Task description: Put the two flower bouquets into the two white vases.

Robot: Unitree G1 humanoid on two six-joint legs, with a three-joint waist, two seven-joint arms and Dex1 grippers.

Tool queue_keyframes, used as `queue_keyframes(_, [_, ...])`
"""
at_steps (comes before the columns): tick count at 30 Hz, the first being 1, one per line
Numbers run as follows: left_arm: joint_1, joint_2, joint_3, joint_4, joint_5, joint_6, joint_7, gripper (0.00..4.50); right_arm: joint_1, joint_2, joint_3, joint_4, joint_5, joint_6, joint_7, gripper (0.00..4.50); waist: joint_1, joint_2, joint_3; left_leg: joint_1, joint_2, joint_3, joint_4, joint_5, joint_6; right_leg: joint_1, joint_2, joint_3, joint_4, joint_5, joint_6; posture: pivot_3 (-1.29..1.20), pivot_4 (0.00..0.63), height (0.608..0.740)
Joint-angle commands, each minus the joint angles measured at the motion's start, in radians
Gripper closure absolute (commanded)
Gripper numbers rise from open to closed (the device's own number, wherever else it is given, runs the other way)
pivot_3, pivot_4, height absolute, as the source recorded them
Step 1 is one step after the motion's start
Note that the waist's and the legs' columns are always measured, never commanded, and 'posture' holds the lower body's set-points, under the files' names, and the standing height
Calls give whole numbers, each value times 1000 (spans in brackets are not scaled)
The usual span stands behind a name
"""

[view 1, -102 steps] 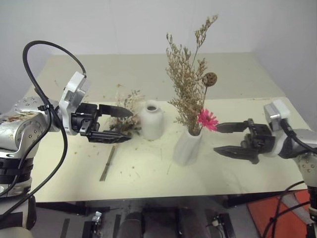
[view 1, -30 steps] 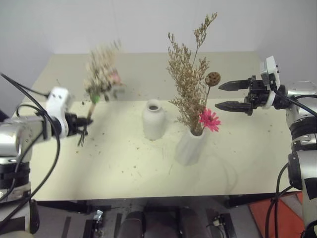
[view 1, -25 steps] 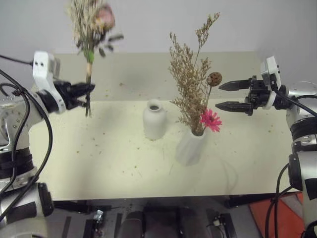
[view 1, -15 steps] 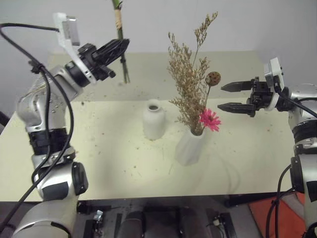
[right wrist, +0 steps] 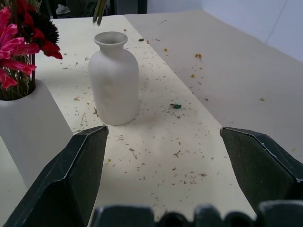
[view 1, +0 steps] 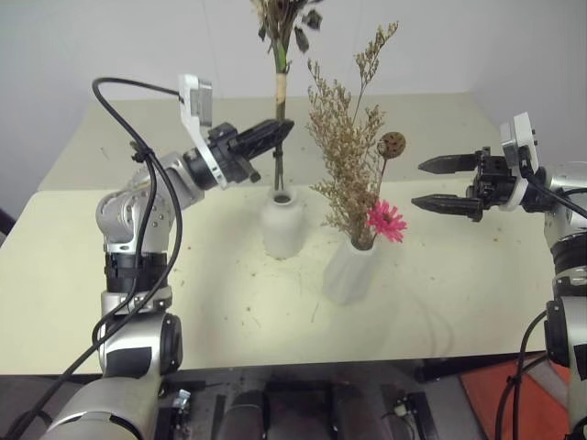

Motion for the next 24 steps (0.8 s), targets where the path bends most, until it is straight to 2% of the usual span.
queue_keyframes(1, [23, 10, -7, -75, -4, -36, -12, 4482, -5, -17, -39, -48, 30, 13, 51, 0, 0, 0, 0, 0, 0, 0, 0, 0, 0, 0, 0, 0, 0, 0, 0, 0, 150, 740])
queue_keyframes(12, [17, -26, -5, -44, 2, -81, 21, 4482, 21, -11, -59, -85, 34, 41, 51, 0, 4, 0, 0, 0, 0, 0, 0, 0, 0, 1, 0, 0, -1, 0, 0, 0, 150, 740])
queue_keyframes(21, [-26, 15, 6, -41, -89, 10, -43, 4482, 40, -11, -82, -99, 25, 48, 51, 0, 1, 0, 0, 0, 0, 0, 0, 0, 0, 1, 0, 0, -1, 0, 0, 0, 150, 740])
queue_keyframes(24, [-23, 19, -10, -19, -54, -15, -34, 4482, 39, -5, -91, -98, 19, 48, 51, 0, 2, 0, 0, 1, 0, 0, 1, 0, 0, 1, 0, 0, 0, 0, 0, 0, 150, 740])
